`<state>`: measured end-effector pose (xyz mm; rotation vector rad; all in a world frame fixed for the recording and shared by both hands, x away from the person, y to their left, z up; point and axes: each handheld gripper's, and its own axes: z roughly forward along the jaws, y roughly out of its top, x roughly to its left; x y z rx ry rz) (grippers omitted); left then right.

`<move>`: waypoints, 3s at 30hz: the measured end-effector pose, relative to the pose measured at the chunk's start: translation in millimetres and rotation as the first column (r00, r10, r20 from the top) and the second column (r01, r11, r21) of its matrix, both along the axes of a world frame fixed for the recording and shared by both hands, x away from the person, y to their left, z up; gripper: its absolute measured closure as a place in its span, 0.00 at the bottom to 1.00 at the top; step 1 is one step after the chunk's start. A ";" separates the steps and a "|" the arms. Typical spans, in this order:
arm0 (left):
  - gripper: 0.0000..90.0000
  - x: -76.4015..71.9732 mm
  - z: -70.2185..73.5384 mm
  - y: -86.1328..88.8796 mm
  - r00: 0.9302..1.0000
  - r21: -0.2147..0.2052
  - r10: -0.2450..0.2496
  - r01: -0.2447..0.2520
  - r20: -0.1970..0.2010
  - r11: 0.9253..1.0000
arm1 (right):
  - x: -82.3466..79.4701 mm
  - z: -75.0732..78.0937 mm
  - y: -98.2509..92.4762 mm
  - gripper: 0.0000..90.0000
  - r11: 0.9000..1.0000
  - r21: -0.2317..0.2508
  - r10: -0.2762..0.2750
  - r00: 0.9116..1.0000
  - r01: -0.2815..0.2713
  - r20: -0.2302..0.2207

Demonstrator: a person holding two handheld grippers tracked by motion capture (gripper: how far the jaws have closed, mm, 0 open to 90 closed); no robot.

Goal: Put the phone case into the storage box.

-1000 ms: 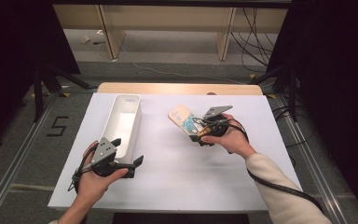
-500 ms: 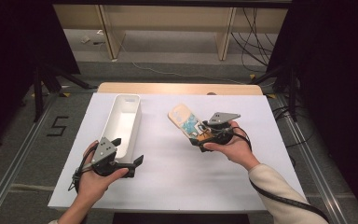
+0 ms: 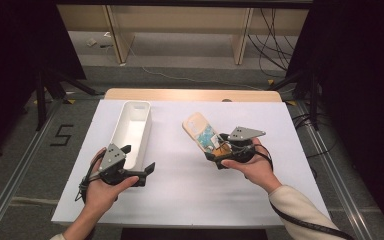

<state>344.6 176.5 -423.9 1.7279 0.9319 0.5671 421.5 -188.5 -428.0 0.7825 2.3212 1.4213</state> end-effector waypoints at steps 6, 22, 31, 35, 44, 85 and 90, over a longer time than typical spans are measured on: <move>0.00 8.2 5.5 -5.1 1.000 -0.016 -0.007 0.007 0.001 1.000 | -4.5 0.7 -1.0 0.12 1.000 0.024 -0.007 1.000 0.007 0.009; 0.00 32.5 28.2 -40.3 0.997 -0.031 -0.065 0.066 0.032 0.997 | -18.6 -1.0 -0.7 0.12 1.000 0.031 -0.002 1.000 0.002 0.020; 0.01 44.4 38.2 -63.4 0.993 -0.048 -0.110 0.111 0.034 0.993 | -23.3 -0.3 2.1 0.12 0.999 0.035 0.000 1.000 -0.001 0.030; 0.01 50.0 45.2 -73.3 0.991 -0.058 -0.130 0.132 0.033 0.990 | -24.8 -0.3 2.9 0.12 1.000 0.029 0.006 0.999 -0.007 0.034; 0.05 64.3 52.7 -90.8 0.987 -0.050 -0.158 0.157 -0.008 0.986 | -29.9 -1.5 7.9 0.12 0.999 0.021 0.023 0.999 -0.024 0.042; 0.39 91.4 46.5 -109.5 0.979 -0.106 -0.170 0.159 -0.108 0.982 | -34.1 0.4 11.6 0.12 0.999 -0.010 0.033 0.996 -0.033 0.080; 0.42 92.4 45.6 -109.2 0.978 -0.113 -0.172 0.159 -0.117 0.981 | -34.6 0.8 11.7 0.12 0.999 -0.012 0.033 0.996 -0.032 0.082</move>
